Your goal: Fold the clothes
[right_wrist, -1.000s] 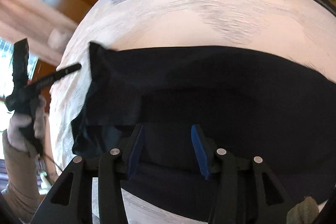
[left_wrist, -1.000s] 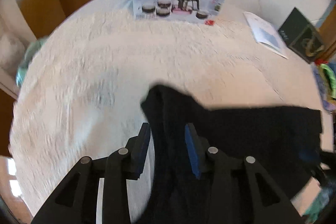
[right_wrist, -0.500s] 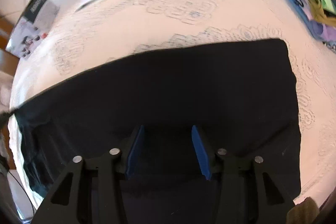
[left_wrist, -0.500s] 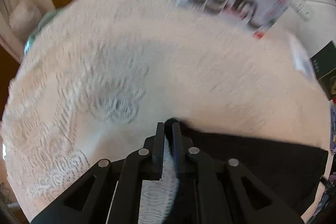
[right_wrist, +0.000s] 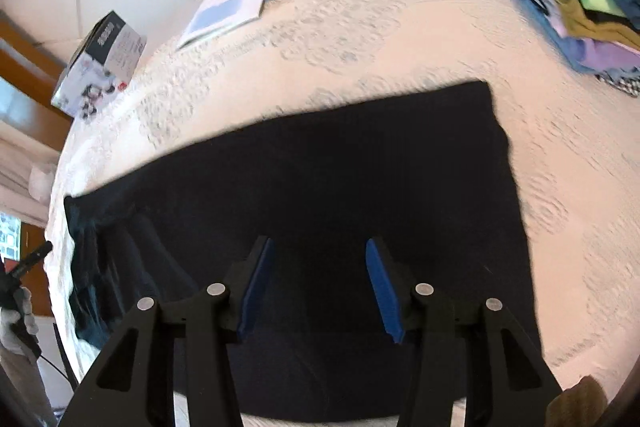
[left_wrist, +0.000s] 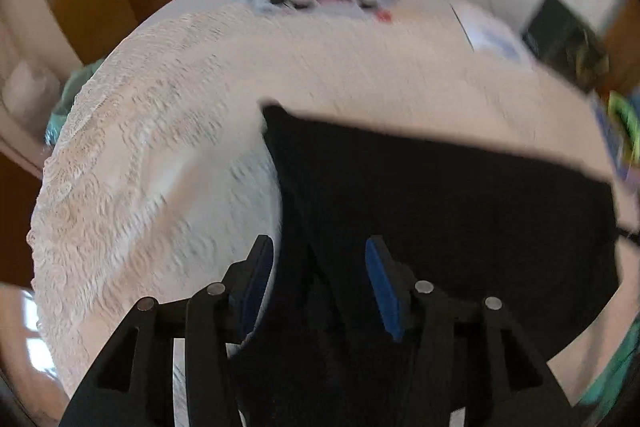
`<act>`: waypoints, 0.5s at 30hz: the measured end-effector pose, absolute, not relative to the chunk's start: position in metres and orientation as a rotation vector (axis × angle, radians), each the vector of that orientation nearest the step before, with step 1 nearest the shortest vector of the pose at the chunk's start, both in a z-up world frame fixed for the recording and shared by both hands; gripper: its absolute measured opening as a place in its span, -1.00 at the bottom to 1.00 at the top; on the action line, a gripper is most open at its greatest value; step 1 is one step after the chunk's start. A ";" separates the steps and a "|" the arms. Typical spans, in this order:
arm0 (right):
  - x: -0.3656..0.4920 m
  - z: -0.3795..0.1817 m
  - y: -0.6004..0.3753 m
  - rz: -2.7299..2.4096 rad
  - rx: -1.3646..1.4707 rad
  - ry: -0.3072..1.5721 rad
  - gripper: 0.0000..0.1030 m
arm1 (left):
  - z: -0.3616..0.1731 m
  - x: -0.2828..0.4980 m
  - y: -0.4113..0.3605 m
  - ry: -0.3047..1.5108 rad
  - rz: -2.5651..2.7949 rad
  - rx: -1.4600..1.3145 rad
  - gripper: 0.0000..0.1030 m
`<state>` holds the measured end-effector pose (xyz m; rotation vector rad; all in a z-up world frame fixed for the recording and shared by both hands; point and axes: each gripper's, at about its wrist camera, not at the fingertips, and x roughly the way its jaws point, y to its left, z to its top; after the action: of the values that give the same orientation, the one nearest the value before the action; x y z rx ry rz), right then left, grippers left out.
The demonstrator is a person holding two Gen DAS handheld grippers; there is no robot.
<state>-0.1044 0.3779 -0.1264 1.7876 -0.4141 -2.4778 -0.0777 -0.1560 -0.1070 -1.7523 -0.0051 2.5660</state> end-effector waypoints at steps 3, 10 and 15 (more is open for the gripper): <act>-0.080 -0.128 0.385 -2.438 1.816 -0.398 -0.06 | -0.124 -0.052 -0.140 0.052 2.550 -1.792 -0.05; -0.027 -0.135 0.424 -2.472 1.886 -0.487 -0.06 | -0.142 -0.005 -0.162 -0.064 2.577 -1.912 -0.05; -0.003 -0.137 0.457 -2.572 1.898 -0.594 0.21 | -0.132 0.016 -0.199 -0.183 2.666 -1.938 -0.05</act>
<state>-0.0029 0.4570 -0.1369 1.8984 -0.5938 -2.5724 0.0164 -0.1988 -0.1315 -1.9377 -0.1832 2.6658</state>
